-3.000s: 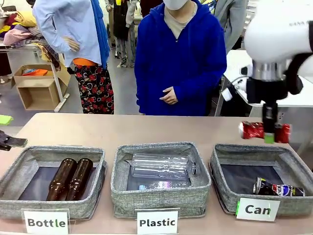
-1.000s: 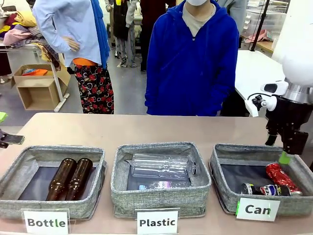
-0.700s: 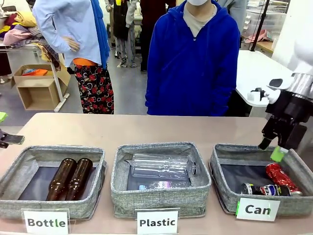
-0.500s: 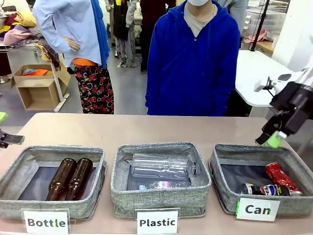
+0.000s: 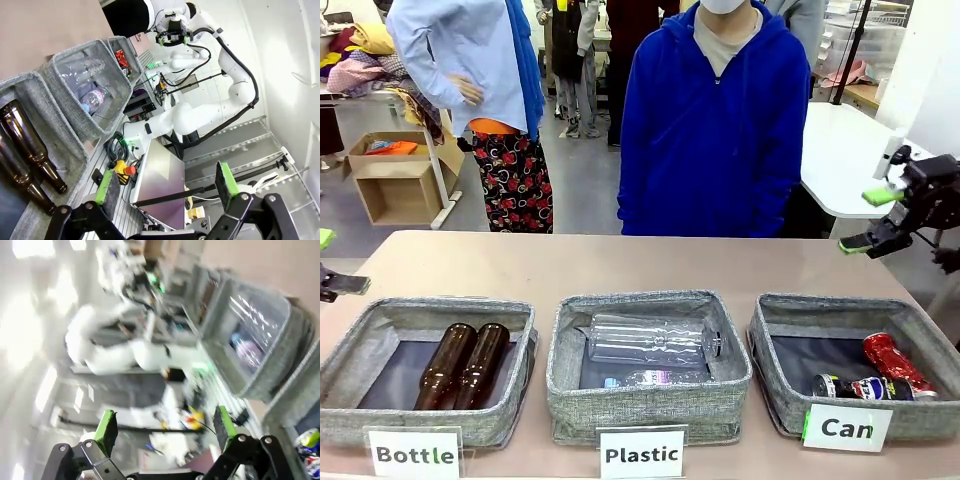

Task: Sort the can waste into the basket.
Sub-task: Pick up the can waste from the table and place it in the right Fabric basket.

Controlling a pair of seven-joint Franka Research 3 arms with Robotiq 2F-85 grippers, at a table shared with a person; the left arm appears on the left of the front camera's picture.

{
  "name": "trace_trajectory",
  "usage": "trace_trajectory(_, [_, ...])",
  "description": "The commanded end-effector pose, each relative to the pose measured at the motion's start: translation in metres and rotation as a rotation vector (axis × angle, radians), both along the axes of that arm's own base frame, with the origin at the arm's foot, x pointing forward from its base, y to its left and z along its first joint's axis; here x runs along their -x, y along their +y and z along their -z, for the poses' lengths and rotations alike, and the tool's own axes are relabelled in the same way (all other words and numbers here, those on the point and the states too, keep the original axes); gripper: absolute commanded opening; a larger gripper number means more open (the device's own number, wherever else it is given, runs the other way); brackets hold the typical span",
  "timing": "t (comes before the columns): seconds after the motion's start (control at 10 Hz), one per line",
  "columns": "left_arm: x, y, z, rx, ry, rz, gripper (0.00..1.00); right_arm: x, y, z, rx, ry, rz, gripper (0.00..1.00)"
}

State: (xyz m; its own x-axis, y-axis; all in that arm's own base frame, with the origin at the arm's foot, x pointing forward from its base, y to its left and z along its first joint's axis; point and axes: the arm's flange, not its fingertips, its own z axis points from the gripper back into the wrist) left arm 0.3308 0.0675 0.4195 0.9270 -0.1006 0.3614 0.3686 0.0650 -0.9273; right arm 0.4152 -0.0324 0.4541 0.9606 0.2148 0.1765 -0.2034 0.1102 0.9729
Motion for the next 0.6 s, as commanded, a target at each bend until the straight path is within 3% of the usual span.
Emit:
trace_trajectory(0.0, [0.002, 0.001, -0.004, 0.011, 0.004, 0.002, 1.0, 0.009, 0.01, -0.006, -0.388, 0.221, 0.651, 1.0])
trace_trajectory(0.1, [0.002, 0.001, -0.004, 0.011, 0.004, 0.002, 1.0, 0.01, 0.013, -0.008, -0.323, 0.167, 0.639, 1.0])
trace_trajectory(0.2, [0.002, 0.001, -0.004, 0.011, 0.004, 0.002, 1.0, 0.0, -0.007, 0.004, -0.072, 0.086, 0.123, 1.0])
trace_trajectory(0.5, [0.002, 0.001, -0.004, 0.011, 0.004, 0.002, 1.0, 0.0, -0.007, 0.004, -0.072, 0.086, 0.123, 1.0])
